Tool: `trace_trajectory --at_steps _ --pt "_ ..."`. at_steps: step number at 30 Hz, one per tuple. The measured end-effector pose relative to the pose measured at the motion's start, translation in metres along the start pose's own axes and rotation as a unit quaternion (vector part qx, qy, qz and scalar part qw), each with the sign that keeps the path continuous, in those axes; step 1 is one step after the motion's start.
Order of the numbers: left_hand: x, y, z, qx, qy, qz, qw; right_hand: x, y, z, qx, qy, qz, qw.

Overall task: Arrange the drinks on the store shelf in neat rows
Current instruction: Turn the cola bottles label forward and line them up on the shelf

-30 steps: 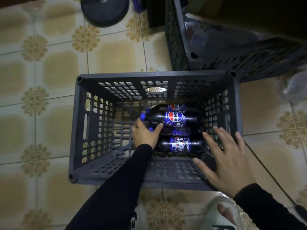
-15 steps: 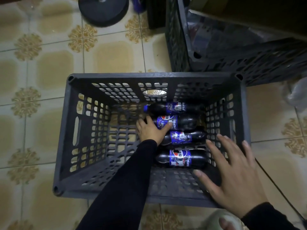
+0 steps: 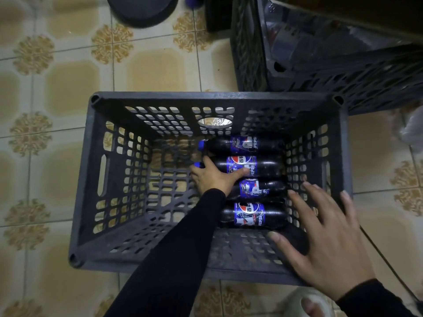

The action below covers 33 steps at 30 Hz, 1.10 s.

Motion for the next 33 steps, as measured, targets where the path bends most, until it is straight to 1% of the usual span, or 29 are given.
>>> trace_trajectory --at_steps 5,7,10,13,17,20,23,26,33 --pt "-0.02 0.005 0.019 -0.065 -0.051 0.0 0.997 0.0 -0.001 0.0 -0.003 -0.002 0.003 1.0" --pt "-0.019 0.002 0.015 -0.058 -0.034 -0.013 0.998 0.001 0.0 0.001 -0.005 -0.004 0.006 1.0" --pt "-0.019 -0.002 0.003 -0.022 0.009 -0.05 0.998 0.002 0.0 0.0 -0.008 -0.01 0.01 1.0" --pt "-0.022 -0.006 -0.001 -0.013 0.01 -0.071 0.997 0.0 0.0 0.001 -0.013 -0.01 -0.002 1.0" --pt "-0.016 -0.012 -0.005 -0.001 0.046 -0.064 0.997 0.0 -0.001 0.002 -0.017 -0.007 -0.007 1.0" --pt "-0.011 -0.012 -0.004 -0.012 0.039 -0.062 0.997 0.001 -0.001 0.0 -0.015 -0.011 -0.004 1.0" --pt "-0.002 -0.011 -0.013 -0.001 0.04 -0.047 0.998 0.003 0.0 0.0 -0.016 -0.012 -0.01 1.0" --pt "0.007 -0.011 -0.02 0.01 0.019 -0.035 0.999 0.003 0.0 0.0 -0.016 -0.016 -0.007 1.0" --pt "0.019 -0.003 -0.015 0.006 -0.042 -0.002 0.999 0.004 0.0 0.0 -0.018 -0.02 -0.003 1.0"
Point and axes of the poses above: each hand's wrist, its own y-axis away from the middle knuckle, its own x-axis out of the back of the hand, z = x × y, the point moved 7 cm from there along -y, towards the middle knuckle, and after that the axes turned 6 degrees about -x, right-handed, at the moved point
